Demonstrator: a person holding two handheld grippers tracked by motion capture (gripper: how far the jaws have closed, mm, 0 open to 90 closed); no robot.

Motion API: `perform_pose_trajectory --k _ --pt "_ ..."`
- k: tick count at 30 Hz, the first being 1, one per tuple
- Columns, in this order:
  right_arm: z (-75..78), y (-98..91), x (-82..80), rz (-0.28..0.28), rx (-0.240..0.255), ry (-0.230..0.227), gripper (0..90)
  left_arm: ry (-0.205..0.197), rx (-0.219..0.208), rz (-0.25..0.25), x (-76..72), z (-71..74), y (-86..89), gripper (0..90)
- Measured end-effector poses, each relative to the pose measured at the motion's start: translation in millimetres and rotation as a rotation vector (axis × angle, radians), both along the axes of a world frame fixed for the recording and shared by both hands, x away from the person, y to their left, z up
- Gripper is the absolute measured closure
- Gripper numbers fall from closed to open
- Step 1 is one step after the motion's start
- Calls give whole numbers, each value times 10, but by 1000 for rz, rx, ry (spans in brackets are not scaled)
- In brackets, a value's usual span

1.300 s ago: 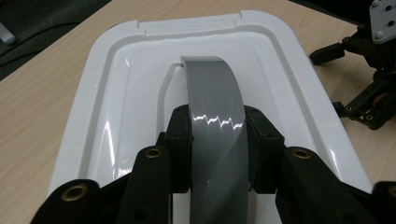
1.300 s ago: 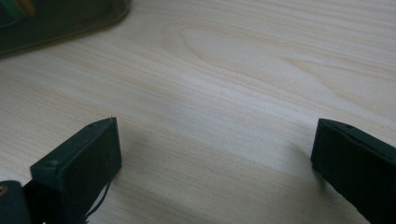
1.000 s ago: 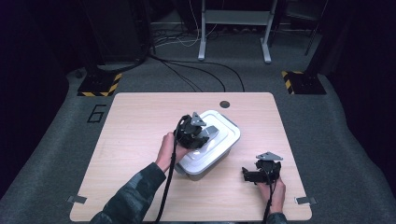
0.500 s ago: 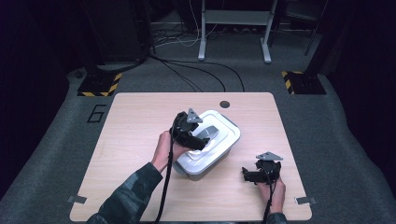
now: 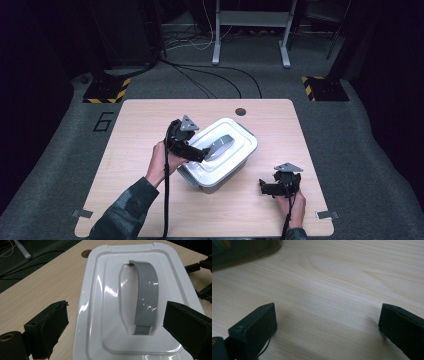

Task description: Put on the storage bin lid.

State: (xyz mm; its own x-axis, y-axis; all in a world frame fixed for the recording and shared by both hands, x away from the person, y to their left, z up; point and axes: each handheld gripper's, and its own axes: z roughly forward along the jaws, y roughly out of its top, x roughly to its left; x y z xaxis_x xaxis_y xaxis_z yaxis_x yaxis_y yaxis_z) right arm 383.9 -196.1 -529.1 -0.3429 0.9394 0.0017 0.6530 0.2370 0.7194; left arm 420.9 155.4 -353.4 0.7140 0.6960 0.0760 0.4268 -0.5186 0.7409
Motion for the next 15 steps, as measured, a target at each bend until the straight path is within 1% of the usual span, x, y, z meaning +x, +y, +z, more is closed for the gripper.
perform_pose_trajectory --k 1,4,7,11,15 --pt "0 1 0 -1 1 0 11 -6 -6 9 -6 -8 38 48" --pt "0 1 0 -1 1 0 11 -8 -5 22 -16 -20 144 29" --pt "0 1 0 -1 1 0 11 -5 -12 49 -29 -45 245 19" --pt "0 2 0 -2 1 0 11 -4 -21 72 -44 -78 379 8" --pt "0 1 0 -1 1 0 11 8 -29 93 -47 -114 524 0"
